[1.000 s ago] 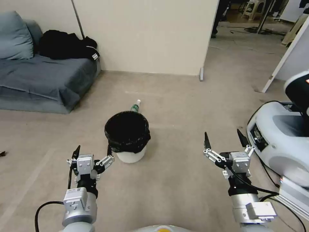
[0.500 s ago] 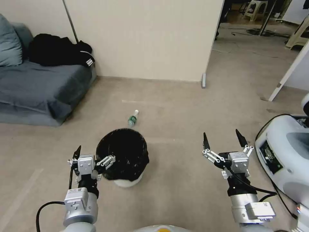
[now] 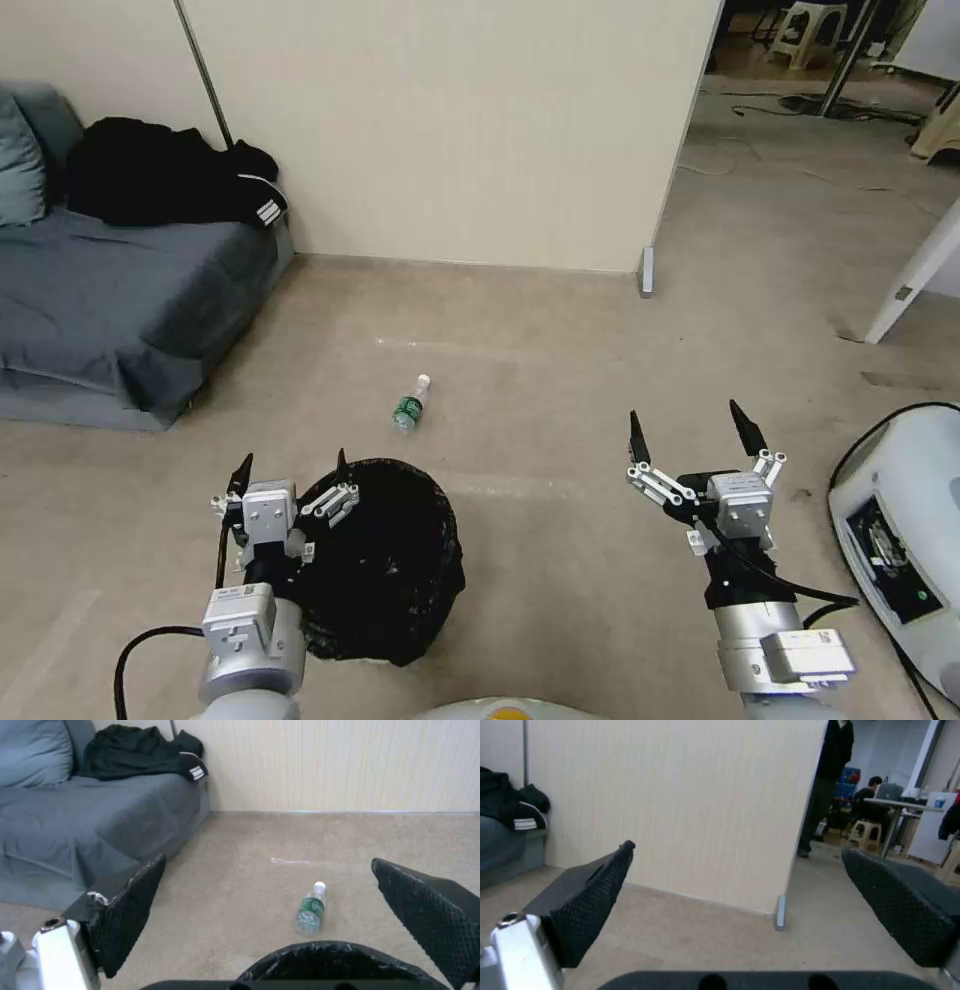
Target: Pick up the trash bin, then pick up the garbage from the floor and place it into the trash bin.
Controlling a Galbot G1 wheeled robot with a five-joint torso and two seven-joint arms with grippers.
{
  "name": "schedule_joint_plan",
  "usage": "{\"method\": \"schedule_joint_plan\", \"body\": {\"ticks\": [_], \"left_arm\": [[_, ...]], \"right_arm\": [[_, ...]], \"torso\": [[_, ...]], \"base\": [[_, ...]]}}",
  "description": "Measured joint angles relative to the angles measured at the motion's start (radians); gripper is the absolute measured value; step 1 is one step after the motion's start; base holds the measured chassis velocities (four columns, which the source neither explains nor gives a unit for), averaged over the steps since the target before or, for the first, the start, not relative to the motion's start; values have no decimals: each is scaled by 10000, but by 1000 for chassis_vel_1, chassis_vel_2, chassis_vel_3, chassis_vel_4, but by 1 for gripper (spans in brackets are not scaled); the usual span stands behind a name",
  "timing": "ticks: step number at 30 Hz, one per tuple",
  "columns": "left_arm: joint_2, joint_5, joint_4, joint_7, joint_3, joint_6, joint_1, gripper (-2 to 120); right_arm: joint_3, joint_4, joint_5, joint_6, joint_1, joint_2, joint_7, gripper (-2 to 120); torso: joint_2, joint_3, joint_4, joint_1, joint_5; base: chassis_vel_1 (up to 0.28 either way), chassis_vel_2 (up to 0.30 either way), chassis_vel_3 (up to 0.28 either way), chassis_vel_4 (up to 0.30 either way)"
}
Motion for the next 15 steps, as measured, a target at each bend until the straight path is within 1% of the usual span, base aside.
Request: {"method": "schedule_joint_plan", "body": {"ticks": [8,11,12,13,15], "left_arm": [[-3,-15,5,-20,-11,-4,7,100],[-6,-22,6,-120,-26,47,13,100],[-7,-63,6,-360,-57,299,37,100],[-7,-63,6,-360,-57,299,37,100],[-5,-206,-32,-688,-123,835,76,100]], "right_arm": [[0,-45,-1,53,-1,0,-28,100],[0,-61,1,55,14,0,-31,100],[0,-79,1,54,24,0,-31,100],[0,-79,1,54,24,0,-31,100],[6,-96,3,55,39,0,-38,100]], "torso": [[1,-2,0,-1,-2],[0,-1,0,-1,-2],[1,-2,0,0,-2],[1,-2,0,0,-2],[1,-1,1,-1,-2]], "base": [[0,0,0,0],[0,0,0,0],[0,0,0,0],[0,0,0,0],[0,0,0,0]]}}
